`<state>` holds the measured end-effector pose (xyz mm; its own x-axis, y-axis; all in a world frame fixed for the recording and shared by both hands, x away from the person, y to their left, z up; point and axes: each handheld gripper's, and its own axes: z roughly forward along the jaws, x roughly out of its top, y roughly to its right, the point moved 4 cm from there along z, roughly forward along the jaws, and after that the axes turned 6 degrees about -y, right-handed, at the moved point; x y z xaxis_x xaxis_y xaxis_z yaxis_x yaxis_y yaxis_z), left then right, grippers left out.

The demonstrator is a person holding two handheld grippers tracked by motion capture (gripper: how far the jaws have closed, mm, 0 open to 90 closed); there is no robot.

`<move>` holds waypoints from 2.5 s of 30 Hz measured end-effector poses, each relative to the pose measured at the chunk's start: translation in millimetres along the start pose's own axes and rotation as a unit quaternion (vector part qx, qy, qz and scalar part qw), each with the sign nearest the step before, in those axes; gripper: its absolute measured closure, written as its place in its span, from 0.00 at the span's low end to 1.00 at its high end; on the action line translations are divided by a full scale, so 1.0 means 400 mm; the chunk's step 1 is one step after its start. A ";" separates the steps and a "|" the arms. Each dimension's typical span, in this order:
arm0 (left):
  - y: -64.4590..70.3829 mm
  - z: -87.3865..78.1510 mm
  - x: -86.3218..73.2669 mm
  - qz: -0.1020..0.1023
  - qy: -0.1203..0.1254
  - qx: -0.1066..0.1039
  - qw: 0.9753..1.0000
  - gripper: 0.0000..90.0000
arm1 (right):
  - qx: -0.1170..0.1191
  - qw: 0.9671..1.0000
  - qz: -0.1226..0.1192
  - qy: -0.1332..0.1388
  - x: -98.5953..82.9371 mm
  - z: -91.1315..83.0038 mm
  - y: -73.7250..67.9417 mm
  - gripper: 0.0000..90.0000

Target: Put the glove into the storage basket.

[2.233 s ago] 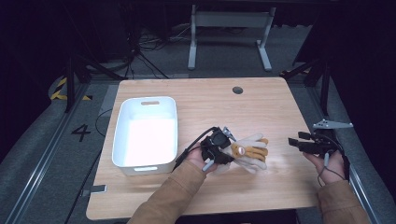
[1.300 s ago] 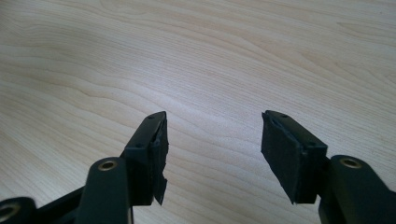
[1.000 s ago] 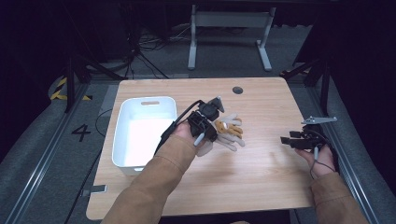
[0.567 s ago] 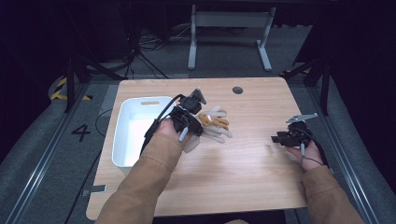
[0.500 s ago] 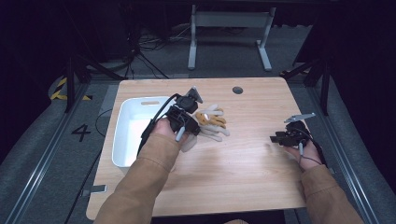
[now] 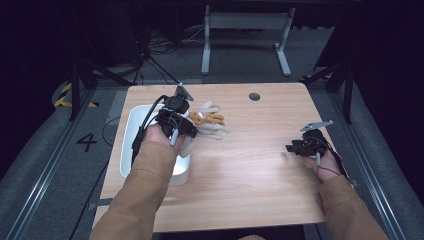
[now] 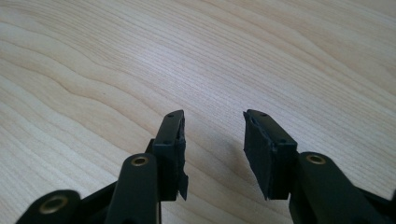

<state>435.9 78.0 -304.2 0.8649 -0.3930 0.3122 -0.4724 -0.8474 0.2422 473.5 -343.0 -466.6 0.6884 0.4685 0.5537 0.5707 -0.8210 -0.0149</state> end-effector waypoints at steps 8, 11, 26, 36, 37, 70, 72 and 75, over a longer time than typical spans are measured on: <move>-0.041 -0.014 0.005 -0.057 0.004 0.017 0.998 0.76 | -0.008 1.000 -0.002 0.002 -0.012 -0.007 0.001 0.65; -0.050 -0.016 0.007 -0.071 0.005 0.023 0.997 0.76 | -0.011 1.000 -0.001 -0.001 -0.017 -0.007 0.002 0.66; -0.134 -0.013 0.014 -0.179 0.020 0.049 0.982 0.76 | -0.015 1.000 0.004 -0.010 -0.029 0.004 0.007 0.66; -0.196 -0.016 0.004 -0.244 0.032 0.048 0.968 0.76 | -0.016 1.000 0.007 -0.014 -0.032 0.005 0.010 0.67; -0.203 -0.019 0.002 -0.252 0.036 0.046 0.966 0.76 | -0.015 1.000 0.007 -0.016 -0.033 0.005 0.010 0.67; -0.267 0.126 -0.100 -0.308 0.033 0.045 0.950 0.75 | -0.013 1.000 0.006 -0.014 -0.036 0.004 0.007 0.67; -0.270 0.137 -0.105 -0.310 0.031 0.042 0.949 0.75 | -0.013 1.000 0.006 -0.014 -0.036 0.004 0.007 0.67; -0.273 0.149 -0.109 -0.312 0.027 0.042 0.949 0.75 | -0.011 1.000 0.007 -0.013 -0.036 0.005 0.007 0.67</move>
<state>459.7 166.3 -399.0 0.9606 0.2125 0.1791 0.1465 -0.9349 0.3232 466.1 -351.5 -476.2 0.7077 0.4649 0.5320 0.5510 -0.8345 -0.0037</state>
